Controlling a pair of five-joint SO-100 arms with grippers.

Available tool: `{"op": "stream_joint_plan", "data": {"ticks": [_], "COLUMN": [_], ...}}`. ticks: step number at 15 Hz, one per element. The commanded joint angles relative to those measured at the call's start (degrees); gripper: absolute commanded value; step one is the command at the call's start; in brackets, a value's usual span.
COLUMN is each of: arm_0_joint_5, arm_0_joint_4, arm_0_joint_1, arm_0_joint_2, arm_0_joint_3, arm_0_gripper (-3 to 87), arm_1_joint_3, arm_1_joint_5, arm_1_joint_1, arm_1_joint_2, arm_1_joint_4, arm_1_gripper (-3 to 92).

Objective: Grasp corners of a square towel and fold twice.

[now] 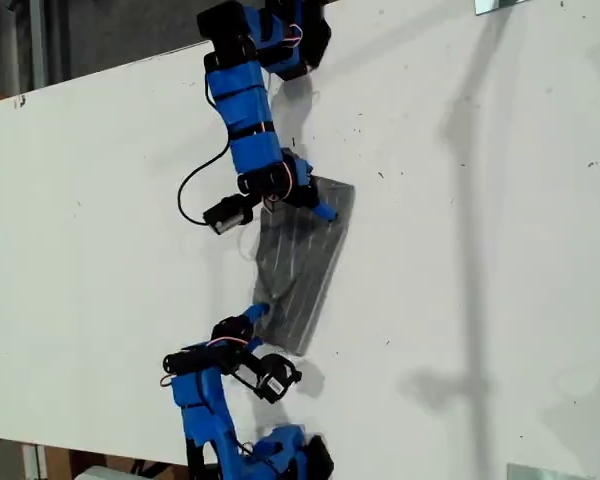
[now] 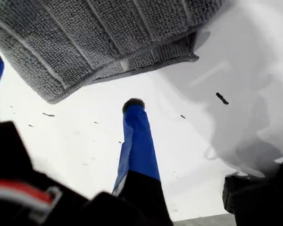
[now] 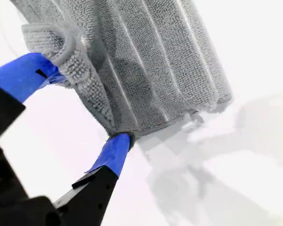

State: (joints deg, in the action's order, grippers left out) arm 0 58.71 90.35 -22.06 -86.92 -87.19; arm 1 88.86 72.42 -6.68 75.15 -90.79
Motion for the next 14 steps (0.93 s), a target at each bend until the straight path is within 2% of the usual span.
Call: {"op": "stream_joint_plan", "data": {"ticks": [1,6,7,8,9,10,11,13,14], "arm_0_joint_5": [1.4,4.0,4.3,4.8,5.4,6.2,7.4,9.5,9.9], "arm_0_joint_4": [-1.2,-6.2,-6.6,-7.1,-7.6,-8.2,-9.2,-14.6,-17.9], "arm_0_joint_1": [-1.8,-2.0,-1.8,-1.3,-0.6,0.3,1.4,3.4,3.3], "arm_0_joint_2": [-12.7,-30.3,-32.4,-34.3,-35.8,-36.7,-37.4,-37.5,-37.3], "arm_0_joint_3": [-7.1,-26.5,-28.4,-30.0,-31.4,-32.6,-34.3,-38.8,-41.2], "arm_0_gripper": [30.1,27.7,27.7,27.6,27.5,27.4,27.4,27.1,26.5], "arm_1_joint_3": [3.4,7.2,8.3,9.7,11.9,15.0,19.6,31.7,34.9], "arm_1_joint_5": [3.3,7.0,7.6,8.8,11.1,13.2,16.3,27.2,32.6], "arm_1_joint_1": [-1.5,-1.8,-1.6,-1.5,-1.5,-1.8,-2.9,-6.6,-8.7], "arm_1_joint_2": [-0.4,-5.1,-4.4,-4.0,-2.9,-0.9,3.0,16.5,21.9], "arm_1_joint_4": [6.6,15.0,15.7,16.5,17.5,18.3,18.7,18.6,15.5], "arm_1_gripper": [46.3,43.4,39.4,26.3,8.2,-0.1,-0.1,-0.1,-0.1]}}
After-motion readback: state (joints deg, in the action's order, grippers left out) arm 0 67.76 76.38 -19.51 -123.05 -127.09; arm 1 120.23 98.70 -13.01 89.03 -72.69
